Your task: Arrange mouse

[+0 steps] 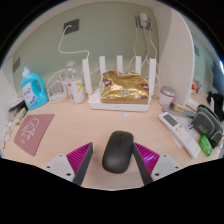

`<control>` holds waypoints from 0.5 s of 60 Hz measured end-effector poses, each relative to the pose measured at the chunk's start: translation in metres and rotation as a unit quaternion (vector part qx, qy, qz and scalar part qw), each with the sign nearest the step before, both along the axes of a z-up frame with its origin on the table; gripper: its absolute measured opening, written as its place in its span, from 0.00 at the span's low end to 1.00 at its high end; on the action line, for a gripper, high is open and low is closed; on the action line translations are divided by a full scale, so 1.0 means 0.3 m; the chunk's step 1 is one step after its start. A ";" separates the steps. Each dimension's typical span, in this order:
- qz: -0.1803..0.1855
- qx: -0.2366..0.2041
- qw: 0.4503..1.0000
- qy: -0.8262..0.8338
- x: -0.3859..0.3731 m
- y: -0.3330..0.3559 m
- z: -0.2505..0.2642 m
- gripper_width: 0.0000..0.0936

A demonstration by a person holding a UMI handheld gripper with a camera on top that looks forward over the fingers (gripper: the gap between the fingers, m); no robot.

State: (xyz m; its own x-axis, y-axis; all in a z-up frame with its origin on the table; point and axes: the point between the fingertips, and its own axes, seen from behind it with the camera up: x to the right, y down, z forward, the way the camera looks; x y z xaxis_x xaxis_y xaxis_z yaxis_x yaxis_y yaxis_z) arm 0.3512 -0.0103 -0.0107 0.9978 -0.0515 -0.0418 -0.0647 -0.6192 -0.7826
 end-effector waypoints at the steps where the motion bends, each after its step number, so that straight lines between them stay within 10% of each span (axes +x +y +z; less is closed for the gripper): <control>1: 0.001 0.000 1.000 -0.002 -0.003 0.008 -0.001 0.86; 12: 0.025 0.010 0.999 -0.036 -0.044 0.071 -0.010 0.51; 30: 0.012 -0.007 0.997 -0.079 -0.034 0.065 0.002 0.39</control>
